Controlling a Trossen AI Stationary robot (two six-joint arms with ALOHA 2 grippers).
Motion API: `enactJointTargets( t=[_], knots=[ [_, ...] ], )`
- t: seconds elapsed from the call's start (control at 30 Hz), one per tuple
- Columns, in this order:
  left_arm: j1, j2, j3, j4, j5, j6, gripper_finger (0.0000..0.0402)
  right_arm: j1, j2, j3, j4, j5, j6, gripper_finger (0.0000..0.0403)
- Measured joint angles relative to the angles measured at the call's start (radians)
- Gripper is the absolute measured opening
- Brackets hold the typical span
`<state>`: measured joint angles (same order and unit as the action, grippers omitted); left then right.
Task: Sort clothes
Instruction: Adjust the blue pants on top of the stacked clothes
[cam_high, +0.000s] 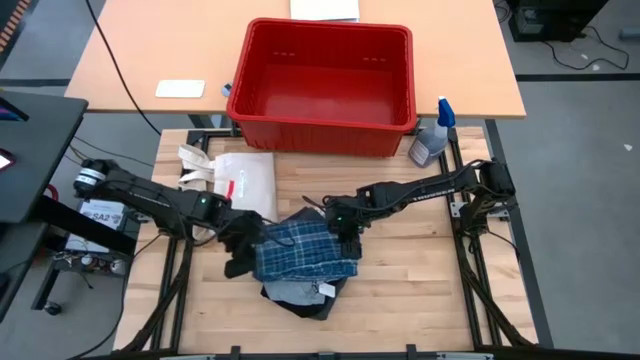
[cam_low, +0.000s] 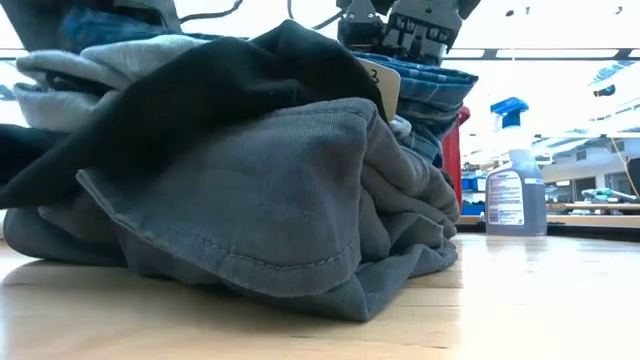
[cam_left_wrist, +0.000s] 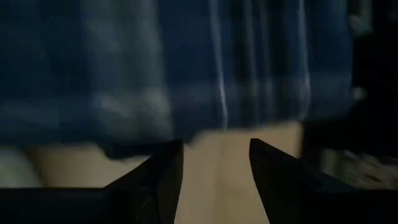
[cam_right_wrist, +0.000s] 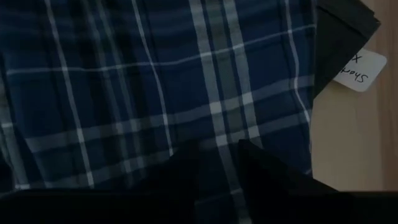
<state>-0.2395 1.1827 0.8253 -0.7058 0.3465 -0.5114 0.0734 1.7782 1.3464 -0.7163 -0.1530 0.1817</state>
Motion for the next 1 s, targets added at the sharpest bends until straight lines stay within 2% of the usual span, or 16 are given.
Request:
enactJointTargets(
  t=[0.13, 0.27, 0.33, 0.5, 0.7, 0.83, 1.0],
  knots=[
    [-0.003, -0.035, 0.028, -0.028, 0.098, -0.043, 0.0188, 0.000, 0.000, 0.014, -0.006, -0.005, -0.001, 0.0122],
    [-0.001, -0.083, 0.102, -0.079, 0.101, -0.045, 0.0188, -0.008, 0.000, 0.056, -0.092, -0.005, -0.021, 0.0122],
    [0.005, -0.105, 0.138, -0.073, 0.070, -0.038, 0.0188, -0.016, -0.001, 0.086, -0.151, 0.005, -0.037, 0.0122],
    [0.007, -0.131, 0.183, -0.002, -0.131, 0.015, 0.0188, -0.045, -0.016, 0.187, -0.242, 0.024, -0.071, 0.0122],
    [0.012, -0.099, 0.183, 0.090, -0.351, 0.125, 0.0188, -0.062, -0.021, 0.271, -0.140, 0.023, -0.080, 0.0122],
    [0.015, -0.042, 0.183, 0.131, -0.362, 0.138, 0.0188, -0.059, -0.016, 0.270, -0.015, 0.008, -0.056, 0.0123],
    [-0.014, 0.049, 0.183, 0.140, -0.274, 0.122, 0.0188, -0.037, -0.014, 0.269, 0.041, -0.068, -0.021, 0.0122]
  ],
)
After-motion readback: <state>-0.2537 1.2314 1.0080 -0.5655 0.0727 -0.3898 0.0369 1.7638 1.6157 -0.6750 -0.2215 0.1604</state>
